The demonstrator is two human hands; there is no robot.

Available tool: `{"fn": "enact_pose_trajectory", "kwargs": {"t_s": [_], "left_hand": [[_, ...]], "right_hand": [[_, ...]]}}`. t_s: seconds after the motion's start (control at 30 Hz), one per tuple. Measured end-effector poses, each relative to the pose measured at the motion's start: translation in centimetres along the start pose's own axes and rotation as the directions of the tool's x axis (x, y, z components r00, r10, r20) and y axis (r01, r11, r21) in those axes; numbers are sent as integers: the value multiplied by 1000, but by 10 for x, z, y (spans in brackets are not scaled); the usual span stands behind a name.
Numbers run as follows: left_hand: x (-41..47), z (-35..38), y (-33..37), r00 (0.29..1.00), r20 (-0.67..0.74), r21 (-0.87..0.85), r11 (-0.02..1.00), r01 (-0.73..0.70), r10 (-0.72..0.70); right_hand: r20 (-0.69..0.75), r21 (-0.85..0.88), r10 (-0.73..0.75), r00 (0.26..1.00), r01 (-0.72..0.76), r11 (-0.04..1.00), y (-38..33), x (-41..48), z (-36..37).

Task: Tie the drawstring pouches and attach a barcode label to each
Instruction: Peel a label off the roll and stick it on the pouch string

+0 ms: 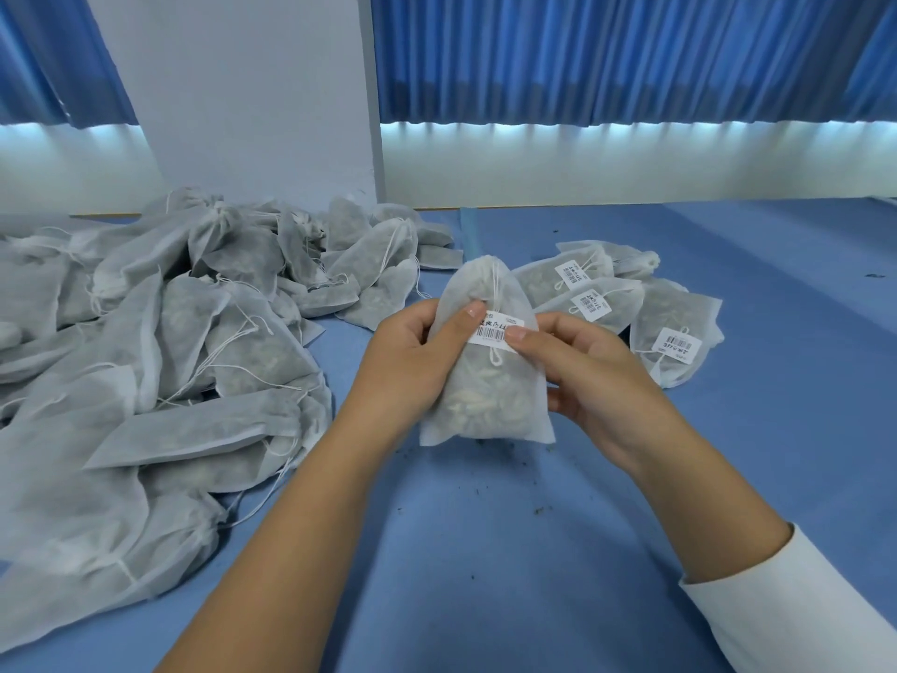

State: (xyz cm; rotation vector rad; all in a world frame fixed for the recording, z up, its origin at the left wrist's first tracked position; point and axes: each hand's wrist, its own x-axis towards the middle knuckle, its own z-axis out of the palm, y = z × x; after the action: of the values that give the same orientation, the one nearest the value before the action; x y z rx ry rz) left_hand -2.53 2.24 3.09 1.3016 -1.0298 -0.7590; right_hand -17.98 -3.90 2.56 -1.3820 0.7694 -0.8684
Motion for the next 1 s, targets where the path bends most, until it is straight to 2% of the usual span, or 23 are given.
{"fn": "enact_pose_trajectory", "kwargs": {"t_s": [0.07,0.17,0.27,0.33,0.43,0.53,0.6,0.7,0.77,0.83,0.93,1.0], "left_hand": [[2,-1,-1,1000,3,-22,1000,17,-17],[4,-4,-2,992,100,-96,991,92,-82],[5,-6,-3,987,145,-137,987,83,-63],[5,-5,-4,995,89,-155,986,61,-47],[7,-5,-5,998,-19,-191,980,51,-56],[9,-5,-7,991,-74,-204,974,98,-115],[10,-3,-9,985,-93,-183,975,125,-143],[12,-2,-10,980,-145,-98,988,121,-134],[14,-6,-10,972,-188,-86,988,126,-140],[17,-14,-12,959,-246,-63,990,127,-139],[24,-31,-20,929,-368,205,971,127,-44],[27,-42,-26,916,-400,471,864,178,29]], "right_hand": [[22,11,-30,999,30,999,-1,0,0],[3,85,-75,997,75,994,-2,-1,-1],[6,141,-71,997,70,988,-3,-1,-1],[-26,124,-69,997,72,990,-3,-1,1],[-84,-29,-132,988,130,991,-2,0,2],[-32,-154,-170,985,163,974,-2,-1,1],[11,-142,-170,985,170,975,-3,-1,-1],[24,-73,-156,987,158,985,-3,1,-4],[-56,-19,-137,989,137,990,-1,4,-5],[-185,156,-129,974,159,975,-1,8,-10],[-249,461,-80,965,191,867,-4,14,-20],[-211,500,-36,977,139,855,-3,16,-22]]}}
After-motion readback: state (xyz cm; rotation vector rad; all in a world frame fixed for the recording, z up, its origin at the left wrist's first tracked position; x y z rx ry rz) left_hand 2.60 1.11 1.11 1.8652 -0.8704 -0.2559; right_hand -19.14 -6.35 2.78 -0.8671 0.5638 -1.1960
